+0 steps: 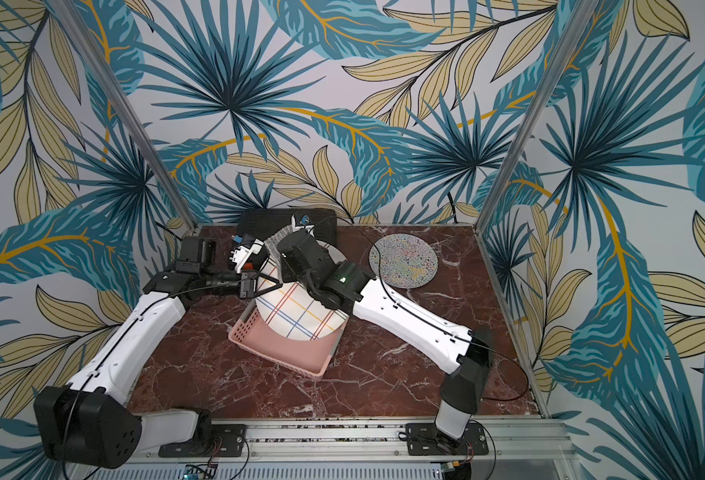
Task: Wipe the wet plate dry
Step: Wipe the plate with towel.
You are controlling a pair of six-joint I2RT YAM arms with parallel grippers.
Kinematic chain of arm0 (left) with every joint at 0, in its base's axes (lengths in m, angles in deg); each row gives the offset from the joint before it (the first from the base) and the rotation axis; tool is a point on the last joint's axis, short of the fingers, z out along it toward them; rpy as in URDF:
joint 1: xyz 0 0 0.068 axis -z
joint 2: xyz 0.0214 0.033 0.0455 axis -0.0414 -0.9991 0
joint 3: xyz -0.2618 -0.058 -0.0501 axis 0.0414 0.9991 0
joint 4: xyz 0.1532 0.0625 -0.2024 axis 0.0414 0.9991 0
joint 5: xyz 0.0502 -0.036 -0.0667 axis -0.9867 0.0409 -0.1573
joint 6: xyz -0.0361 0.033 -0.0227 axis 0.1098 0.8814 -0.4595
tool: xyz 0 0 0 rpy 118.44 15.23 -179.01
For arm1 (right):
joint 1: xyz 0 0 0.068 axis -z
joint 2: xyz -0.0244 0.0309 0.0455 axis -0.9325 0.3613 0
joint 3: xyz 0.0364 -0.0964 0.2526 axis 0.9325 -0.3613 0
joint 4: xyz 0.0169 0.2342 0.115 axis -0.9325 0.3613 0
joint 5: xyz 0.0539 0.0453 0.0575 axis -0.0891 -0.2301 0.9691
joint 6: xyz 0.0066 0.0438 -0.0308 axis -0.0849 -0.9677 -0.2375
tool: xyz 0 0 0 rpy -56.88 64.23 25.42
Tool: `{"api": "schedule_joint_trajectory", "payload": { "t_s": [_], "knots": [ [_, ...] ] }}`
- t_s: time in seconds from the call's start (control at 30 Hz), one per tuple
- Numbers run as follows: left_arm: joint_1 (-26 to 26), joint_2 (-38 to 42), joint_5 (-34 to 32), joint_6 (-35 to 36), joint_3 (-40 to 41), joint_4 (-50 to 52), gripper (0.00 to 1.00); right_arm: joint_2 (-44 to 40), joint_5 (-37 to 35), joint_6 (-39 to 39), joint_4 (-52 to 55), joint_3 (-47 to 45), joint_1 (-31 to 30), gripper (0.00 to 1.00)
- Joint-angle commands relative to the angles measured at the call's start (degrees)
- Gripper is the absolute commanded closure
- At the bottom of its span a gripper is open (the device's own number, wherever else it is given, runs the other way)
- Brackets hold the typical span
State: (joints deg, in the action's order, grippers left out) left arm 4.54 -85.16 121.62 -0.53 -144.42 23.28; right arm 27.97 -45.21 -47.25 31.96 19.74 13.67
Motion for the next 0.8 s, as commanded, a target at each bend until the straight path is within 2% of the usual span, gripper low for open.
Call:
{"api": "schedule_joint_trajectory", "payload": {
  "t_s": [0.0, 0.1, 0.3, 0.4, 0.53, 0.77],
  "knots": [
    [0.3, 0.6, 3.3, 0.2, 0.0, -1.4, 1.0, 2.2, -7.5, -1.0, 5.1, 2.3, 0.5, 1.0],
    [0.3, 0.9, 3.4, -0.1, 0.0, -1.6, 1.0, -0.1, -8.9, -4.2, 5.5, -2.6, 2.4, 1.0],
    [0.3, 1.2, 3.7, -0.4, 0.1, -2.0, 1.0, -12.8, -10.8, -8.2, 1.1, -20.8, 6.7, 1.0],
    [0.3, 1.2, 3.9, -0.7, 0.1, -2.3, 1.0, -16.5, -9.8, -8.6, 0.1, -25.0, 7.7, 1.0],
    [0.4, 0.9, 3.9, -1.0, 0.0, -2.6, 1.0, -15.1, -5.8, -7.8, -1.2, -23.9, 6.3, 1.0],
    [0.4, 0.8, 3.4, -0.9, 0.1, -2.5, 1.0, -5.1, -4.9, -2.9, -2.0, -12.7, -1.2, 1.0]
  ]
}}
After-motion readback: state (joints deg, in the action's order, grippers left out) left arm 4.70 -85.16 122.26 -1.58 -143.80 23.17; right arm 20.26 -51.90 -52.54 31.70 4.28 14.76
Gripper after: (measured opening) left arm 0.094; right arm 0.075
